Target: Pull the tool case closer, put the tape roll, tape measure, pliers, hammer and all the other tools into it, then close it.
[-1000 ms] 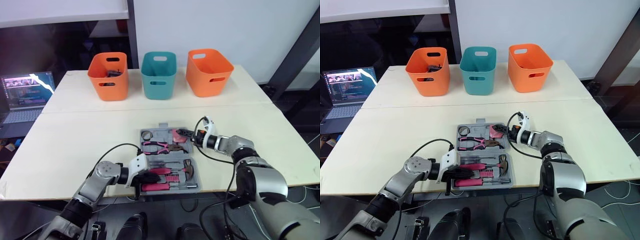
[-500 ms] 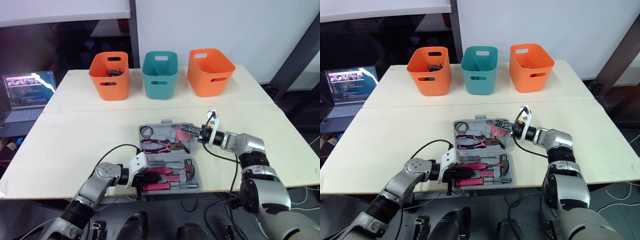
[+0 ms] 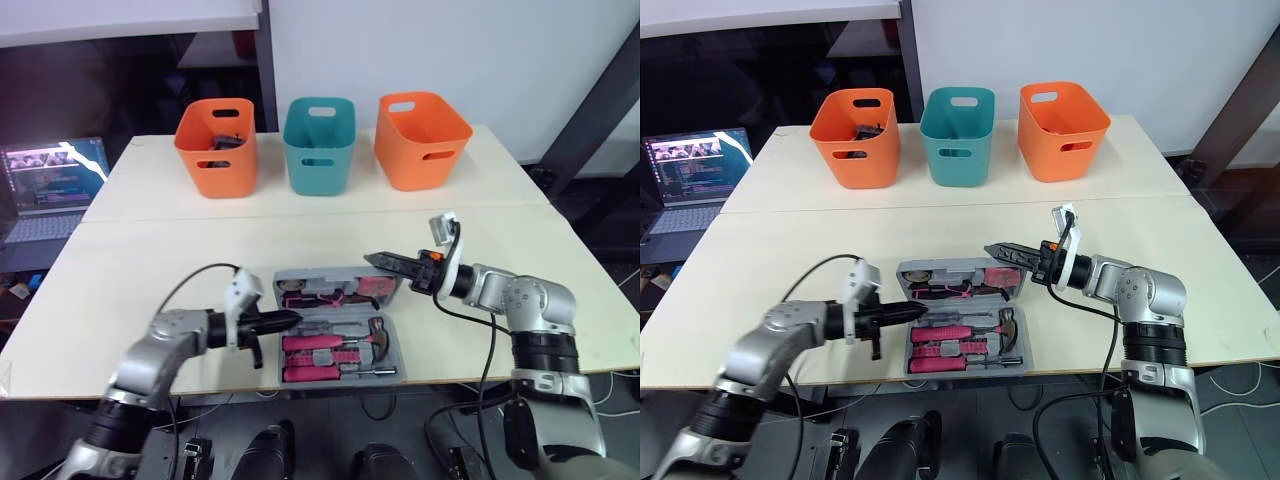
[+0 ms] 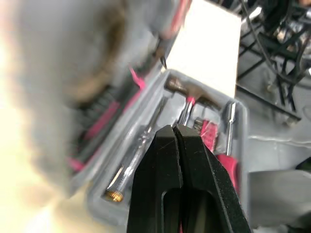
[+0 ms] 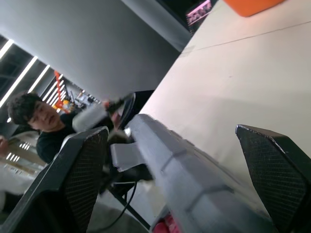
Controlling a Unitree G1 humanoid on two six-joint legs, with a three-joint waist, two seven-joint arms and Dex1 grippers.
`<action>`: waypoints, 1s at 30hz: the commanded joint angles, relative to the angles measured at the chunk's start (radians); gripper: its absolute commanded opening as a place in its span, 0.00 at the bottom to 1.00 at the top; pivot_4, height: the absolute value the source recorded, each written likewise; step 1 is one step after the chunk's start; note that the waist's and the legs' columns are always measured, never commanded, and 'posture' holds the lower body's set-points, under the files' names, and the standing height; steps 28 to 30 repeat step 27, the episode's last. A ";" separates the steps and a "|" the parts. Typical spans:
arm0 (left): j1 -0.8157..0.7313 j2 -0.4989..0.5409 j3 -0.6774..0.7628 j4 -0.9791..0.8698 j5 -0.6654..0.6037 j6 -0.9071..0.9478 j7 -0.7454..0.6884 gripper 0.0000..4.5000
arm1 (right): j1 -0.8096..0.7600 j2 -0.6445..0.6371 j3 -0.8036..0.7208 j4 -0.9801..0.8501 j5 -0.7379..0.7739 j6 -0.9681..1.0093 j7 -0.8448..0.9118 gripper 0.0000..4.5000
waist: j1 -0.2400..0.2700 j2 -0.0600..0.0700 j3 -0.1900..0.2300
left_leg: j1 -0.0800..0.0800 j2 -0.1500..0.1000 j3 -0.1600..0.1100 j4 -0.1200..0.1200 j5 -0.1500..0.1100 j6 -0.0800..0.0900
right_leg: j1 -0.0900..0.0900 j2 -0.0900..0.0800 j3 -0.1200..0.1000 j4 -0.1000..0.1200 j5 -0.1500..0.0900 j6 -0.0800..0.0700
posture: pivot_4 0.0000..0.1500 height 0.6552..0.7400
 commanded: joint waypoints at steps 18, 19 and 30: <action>0.015 0.290 0.125 0.138 0.126 -0.219 -0.049 0.00 | 0.672 -0.363 -0.172 -0.750 -0.016 -0.322 -0.019 0.99 | 0.012 0.001 0.002 | -0.007 0.000 0.003 -0.001 -0.005 0.006 | -0.004 -0.004 0.000 -0.017 0.002 -0.003 | 1.00 1.00; 0.017 0.287 0.117 0.152 0.151 -0.252 -0.041 0.00 | 0.711 -0.369 -0.197 -0.758 -0.037 -0.366 -0.017 0.99 | 0.012 0.001 0.002 | -0.008 -0.001 0.003 -0.001 -0.006 0.007 | -0.004 -0.004 0.000 -0.017 0.003 -0.001 | 1.00 1.00; -0.026 0.281 0.132 0.250 0.150 -0.313 -0.064 0.00 | 0.905 -0.356 -0.319 -0.691 -0.199 -0.659 -0.029 0.99 | 0.024 0.001 0.002 | -0.001 0.002 0.003 0.001 -0.005 0.006 | 0.004 -0.001 -0.001 -0.015 0.003 0.000 | 1.00 1.00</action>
